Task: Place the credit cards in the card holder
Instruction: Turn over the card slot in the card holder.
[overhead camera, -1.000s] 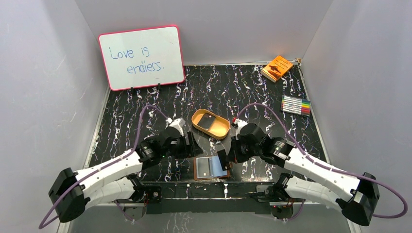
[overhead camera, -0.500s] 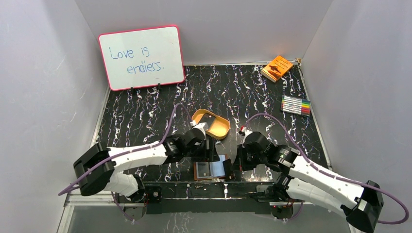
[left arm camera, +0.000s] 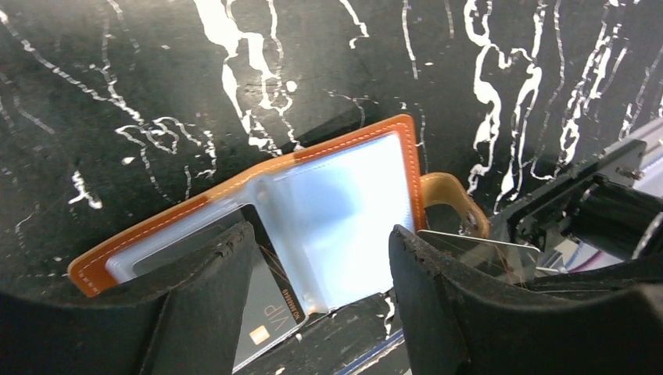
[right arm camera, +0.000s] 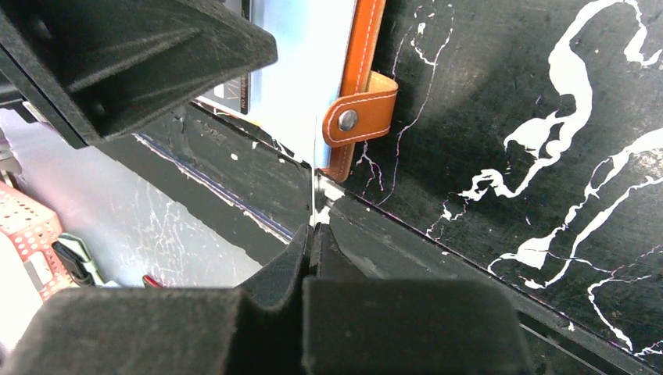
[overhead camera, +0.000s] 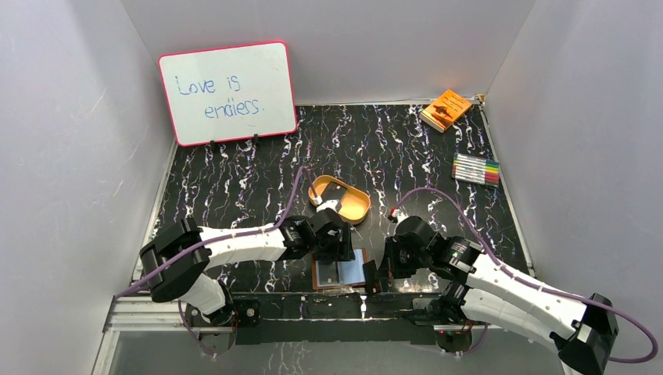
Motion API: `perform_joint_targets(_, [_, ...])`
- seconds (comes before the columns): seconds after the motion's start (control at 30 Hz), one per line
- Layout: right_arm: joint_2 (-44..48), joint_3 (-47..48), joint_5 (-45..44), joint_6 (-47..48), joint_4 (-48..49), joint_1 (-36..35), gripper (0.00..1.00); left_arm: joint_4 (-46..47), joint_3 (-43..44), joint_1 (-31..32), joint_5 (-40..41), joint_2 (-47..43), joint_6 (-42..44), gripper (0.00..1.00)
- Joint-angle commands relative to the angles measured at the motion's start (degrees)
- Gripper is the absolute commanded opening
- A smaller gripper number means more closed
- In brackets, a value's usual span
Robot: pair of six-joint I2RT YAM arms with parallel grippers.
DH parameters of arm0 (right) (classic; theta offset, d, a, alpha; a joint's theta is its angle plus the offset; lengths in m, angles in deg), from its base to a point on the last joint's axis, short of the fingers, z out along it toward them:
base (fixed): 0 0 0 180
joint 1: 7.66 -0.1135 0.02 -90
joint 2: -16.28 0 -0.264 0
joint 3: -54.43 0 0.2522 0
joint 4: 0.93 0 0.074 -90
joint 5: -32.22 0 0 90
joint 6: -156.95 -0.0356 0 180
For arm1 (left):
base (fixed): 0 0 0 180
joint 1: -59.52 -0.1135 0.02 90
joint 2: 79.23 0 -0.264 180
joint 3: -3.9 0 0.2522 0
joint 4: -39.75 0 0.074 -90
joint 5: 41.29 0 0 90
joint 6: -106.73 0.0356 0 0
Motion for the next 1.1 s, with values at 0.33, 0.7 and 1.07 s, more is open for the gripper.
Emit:
perform_joint_targets(0.33, [-0.64,-0.06,-1.48,-1.11,1.44,-0.35,0.00,-4.42,-0.59,0.14,5.73,-3.73,-2.60,0.60])
perform_joint_targets(0.7, [-2.00,1.80,0.03,-0.30,4.08,-0.35,0.00,-5.24,-1.31,0.15,7.59,-6.25,-3.36,0.60])
perform_joint_targets(1.07, [-3.33,-0.26,0.59,-1.15,4.70,-0.35,0.00,-5.06,-2.89,0.14,8.11,-7.44,-4.13,0.60])
